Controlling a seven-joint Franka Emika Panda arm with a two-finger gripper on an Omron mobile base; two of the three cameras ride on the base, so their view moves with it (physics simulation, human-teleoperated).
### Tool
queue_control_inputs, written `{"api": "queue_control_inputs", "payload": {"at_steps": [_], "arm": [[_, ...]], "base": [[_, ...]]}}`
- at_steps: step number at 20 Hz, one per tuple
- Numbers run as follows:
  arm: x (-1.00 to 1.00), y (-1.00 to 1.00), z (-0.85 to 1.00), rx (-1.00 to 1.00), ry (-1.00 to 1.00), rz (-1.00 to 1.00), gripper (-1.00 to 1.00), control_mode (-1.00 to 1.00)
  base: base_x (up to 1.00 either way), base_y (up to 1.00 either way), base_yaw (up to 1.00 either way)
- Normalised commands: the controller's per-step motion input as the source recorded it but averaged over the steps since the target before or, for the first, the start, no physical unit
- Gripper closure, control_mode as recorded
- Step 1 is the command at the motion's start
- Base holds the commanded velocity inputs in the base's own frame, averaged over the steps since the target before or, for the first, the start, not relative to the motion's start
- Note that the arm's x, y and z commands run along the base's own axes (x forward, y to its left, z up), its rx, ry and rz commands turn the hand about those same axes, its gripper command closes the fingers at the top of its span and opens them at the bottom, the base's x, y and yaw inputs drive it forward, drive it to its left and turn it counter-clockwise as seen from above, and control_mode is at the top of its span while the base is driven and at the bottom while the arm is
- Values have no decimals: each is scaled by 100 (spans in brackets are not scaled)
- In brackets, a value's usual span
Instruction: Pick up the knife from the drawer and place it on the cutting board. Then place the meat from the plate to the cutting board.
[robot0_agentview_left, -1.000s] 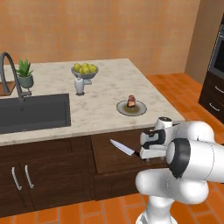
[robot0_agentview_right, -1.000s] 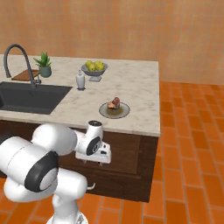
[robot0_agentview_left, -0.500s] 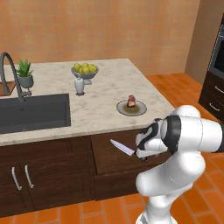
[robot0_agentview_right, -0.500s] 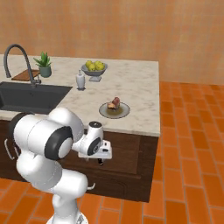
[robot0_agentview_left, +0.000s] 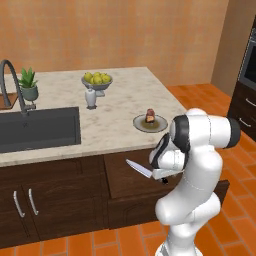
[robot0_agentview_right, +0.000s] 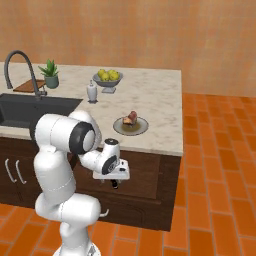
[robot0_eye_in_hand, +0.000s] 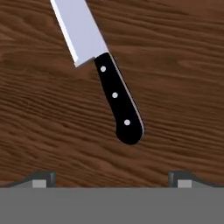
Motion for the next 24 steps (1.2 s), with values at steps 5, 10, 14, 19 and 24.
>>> {"api": "queue_control_inputs", "payload": {"at_steps": [5, 10, 14, 19, 24], "arm": [[39, 0, -43, 0, 0, 0, -100, -100], [41, 0, -34, 0, 0, 1, -100, -100], [15, 0, -38, -1, 0, 1, -100, -100], [-1, 5, -52, -6, -1, 2, 100, -100], [-1, 8, -31, -3, 0, 2, 100, -100]], "base": [[0, 0, 0], [0, 0, 0], [0, 0, 0], [0, 0, 0], [0, 0, 0]]}}
